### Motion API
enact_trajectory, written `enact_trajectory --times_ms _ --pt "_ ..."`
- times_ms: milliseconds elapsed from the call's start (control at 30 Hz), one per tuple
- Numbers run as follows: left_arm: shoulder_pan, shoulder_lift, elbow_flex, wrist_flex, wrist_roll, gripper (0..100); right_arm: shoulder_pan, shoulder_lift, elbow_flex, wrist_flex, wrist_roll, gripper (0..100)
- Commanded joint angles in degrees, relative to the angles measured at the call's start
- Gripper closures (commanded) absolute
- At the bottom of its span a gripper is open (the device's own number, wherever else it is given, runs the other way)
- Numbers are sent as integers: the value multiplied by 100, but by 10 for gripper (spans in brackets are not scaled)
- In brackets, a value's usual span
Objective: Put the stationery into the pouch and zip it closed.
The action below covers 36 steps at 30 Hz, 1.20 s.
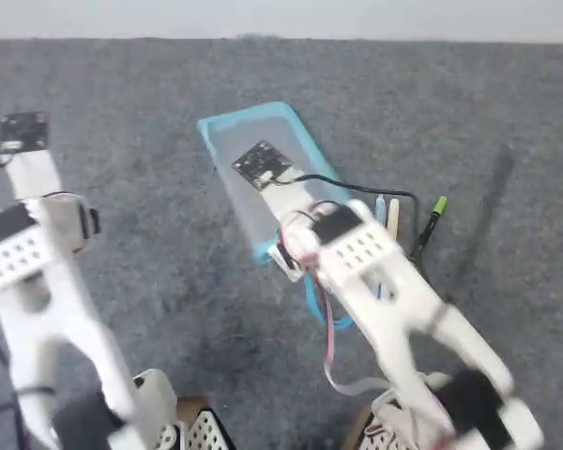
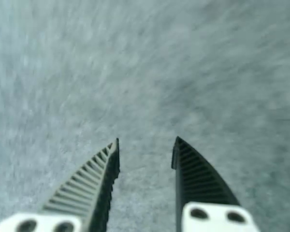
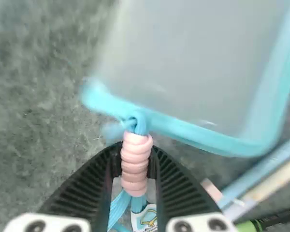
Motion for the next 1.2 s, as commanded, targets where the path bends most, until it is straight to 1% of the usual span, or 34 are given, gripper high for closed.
enact_trajectory --times_ms 0,133,200,267,367,533,667,833,967,1167 --pt "941 -1758 462 70 -62 817 -4 -1807 527 -277 0 992" --pt "2233 -3314 1200 70 -53 720 -444 -2730 1292 -593 396 992" --pt "2919 -4000 1622 79 -53 707 -549 -2870 1292 -558 448 992" --pt "3262 -4598 2018 88 -53 707 -523 -2897 1037 -330 448 992" --pt "3429 -5301 2369 79 -35 706 -488 -2879 818 -66 422 992" --pt "3824 -5960 3011 167 -35 706 -514 -2905 800 -57 422 992" --pt "3851 -6101 3477 141 -53 706 -479 -2905 791 -75 352 992" --pt "3851 -6101 3802 -308 -62 706 -505 -2853 695 -127 158 992" --pt "3851 -6092 3934 -519 -62 706 -523 -2844 448 75 149 992" --pt "3965 -6092 3934 -571 -35 706 -760 -2844 431 84 149 992"
